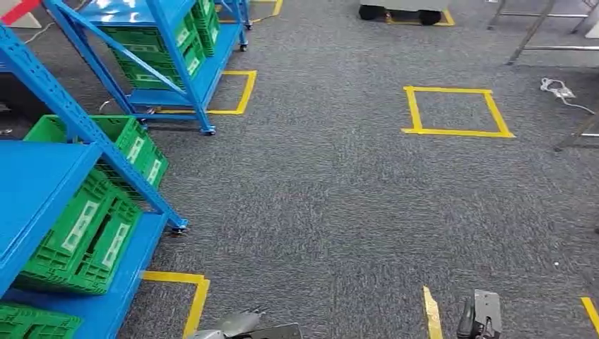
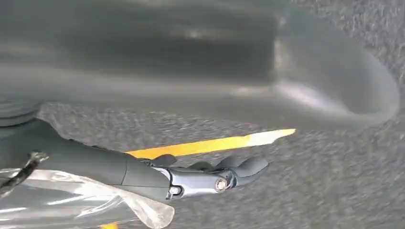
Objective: Take the parts from the cabinet and place them on the table.
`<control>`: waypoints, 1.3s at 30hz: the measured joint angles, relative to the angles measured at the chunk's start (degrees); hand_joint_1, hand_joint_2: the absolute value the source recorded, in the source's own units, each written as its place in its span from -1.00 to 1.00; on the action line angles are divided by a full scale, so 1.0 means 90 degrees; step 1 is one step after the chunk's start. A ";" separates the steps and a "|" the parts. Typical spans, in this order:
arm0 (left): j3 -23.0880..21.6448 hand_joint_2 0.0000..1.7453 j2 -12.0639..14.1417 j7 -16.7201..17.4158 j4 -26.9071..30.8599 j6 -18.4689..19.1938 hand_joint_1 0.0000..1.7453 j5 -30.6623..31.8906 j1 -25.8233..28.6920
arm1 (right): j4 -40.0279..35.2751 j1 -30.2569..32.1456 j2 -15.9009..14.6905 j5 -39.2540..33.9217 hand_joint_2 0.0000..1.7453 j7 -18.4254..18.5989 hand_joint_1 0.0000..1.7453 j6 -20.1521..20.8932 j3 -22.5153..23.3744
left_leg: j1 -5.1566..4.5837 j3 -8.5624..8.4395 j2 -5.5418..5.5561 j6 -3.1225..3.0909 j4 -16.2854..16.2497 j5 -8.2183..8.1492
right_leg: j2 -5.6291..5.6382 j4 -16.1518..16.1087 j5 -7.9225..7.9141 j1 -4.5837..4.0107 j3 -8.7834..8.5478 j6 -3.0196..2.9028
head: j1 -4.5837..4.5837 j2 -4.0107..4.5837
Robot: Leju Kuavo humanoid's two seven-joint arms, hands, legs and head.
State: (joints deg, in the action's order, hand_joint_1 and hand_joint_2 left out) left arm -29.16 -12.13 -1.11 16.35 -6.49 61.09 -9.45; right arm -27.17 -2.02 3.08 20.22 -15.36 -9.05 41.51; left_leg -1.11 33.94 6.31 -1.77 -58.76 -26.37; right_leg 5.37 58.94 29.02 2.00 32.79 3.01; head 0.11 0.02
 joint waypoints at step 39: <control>-0.0117 -1.00 0.0024 -0.0005 -0.0002 0.0056 -1.00 0.0034 -0.0036 | 0.0347 -0.0062 -0.0194 0.0068 -1.00 -0.0100 -1.00 0.0073 0.0017 | 0.0082 0.0732 -0.0626 0.0248 -0.1433 -0.0732 | -0.0608 -0.0042 0.0024 -0.0050 -0.0065 -0.0260 | 0.0063 0.0000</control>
State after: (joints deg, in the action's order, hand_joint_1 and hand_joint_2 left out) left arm -30.21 -11.91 -1.16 16.33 -5.99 61.40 -9.77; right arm -24.04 -2.57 1.33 20.83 -16.26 -8.39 41.66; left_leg -0.37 40.54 0.68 0.47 -71.66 -32.95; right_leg -0.11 58.57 29.24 1.54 32.21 0.67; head 0.68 0.02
